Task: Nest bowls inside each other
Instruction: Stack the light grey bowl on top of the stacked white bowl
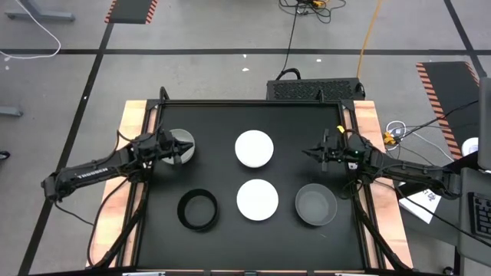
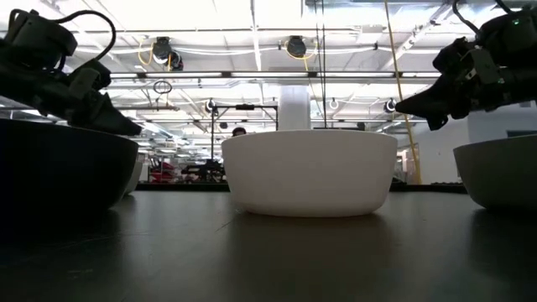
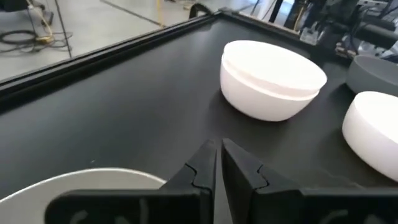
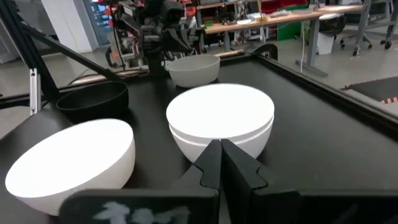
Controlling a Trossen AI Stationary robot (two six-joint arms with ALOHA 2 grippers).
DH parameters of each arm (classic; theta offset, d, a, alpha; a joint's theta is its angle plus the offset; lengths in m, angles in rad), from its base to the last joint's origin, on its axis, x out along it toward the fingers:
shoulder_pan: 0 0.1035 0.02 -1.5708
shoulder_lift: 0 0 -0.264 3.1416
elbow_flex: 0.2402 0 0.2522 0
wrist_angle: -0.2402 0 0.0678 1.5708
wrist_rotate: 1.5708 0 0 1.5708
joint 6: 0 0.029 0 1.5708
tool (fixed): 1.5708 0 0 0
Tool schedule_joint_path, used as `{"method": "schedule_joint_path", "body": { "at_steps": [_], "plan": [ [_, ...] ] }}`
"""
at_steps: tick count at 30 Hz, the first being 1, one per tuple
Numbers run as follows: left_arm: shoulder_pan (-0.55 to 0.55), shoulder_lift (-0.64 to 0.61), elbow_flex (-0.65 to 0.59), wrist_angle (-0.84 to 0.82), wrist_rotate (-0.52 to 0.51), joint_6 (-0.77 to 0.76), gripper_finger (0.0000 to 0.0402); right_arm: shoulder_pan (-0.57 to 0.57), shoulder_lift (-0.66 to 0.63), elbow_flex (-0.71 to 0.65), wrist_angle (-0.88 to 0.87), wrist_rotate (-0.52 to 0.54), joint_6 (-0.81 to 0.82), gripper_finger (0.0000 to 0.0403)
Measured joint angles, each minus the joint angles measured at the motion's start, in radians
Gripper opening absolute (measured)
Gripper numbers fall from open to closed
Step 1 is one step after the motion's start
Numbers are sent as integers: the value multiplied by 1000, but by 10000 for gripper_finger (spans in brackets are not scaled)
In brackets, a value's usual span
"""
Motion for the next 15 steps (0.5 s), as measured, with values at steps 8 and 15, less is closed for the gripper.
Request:
{"method": "schedule_joint_path", "body": {
  "at_steps": [8,15],
  "plan": [
    [1,5,73,-124,-62,-27,79,0,0,0,-4,0,0,0],
    [1,11,113,-169,-62,-41,168,0,0,0,-4,0,0,0]
  ]
}}
